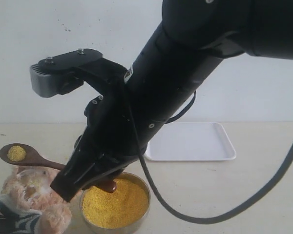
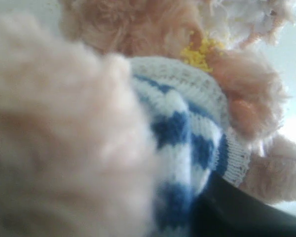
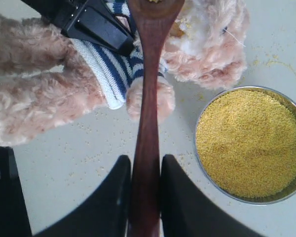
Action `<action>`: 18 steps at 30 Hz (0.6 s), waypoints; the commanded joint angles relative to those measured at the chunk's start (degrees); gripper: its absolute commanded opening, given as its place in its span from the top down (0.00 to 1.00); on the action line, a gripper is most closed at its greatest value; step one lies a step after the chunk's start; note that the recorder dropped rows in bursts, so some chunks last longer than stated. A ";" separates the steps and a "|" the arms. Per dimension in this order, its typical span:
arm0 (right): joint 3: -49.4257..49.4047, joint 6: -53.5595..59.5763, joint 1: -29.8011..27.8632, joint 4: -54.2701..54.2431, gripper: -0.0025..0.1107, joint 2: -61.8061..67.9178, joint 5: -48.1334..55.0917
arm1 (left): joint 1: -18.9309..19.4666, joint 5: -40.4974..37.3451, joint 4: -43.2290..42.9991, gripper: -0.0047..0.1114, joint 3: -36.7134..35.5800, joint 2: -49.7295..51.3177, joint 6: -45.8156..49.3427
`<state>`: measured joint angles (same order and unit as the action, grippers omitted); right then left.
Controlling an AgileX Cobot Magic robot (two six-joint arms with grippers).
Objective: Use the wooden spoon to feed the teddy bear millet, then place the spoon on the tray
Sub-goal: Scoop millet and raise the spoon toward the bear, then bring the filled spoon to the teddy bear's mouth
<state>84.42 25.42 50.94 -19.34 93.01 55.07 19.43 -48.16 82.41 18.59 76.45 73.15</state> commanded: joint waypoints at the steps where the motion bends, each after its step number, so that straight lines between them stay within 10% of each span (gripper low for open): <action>1: 0.27 0.47 0.38 2.13 0.98 -0.38 -0.05 | -0.02 -1.48 0.19 0.93 -0.15 -0.07 -0.27; 18: 0.27 -0.37 2.17 4.85 0.98 0.16 -6.10 | -0.02 -1.48 0.29 0.93 -0.15 -0.07 -1.08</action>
<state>84.42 25.09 51.98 -15.63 93.01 50.70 19.43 -48.26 82.34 18.59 76.45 72.59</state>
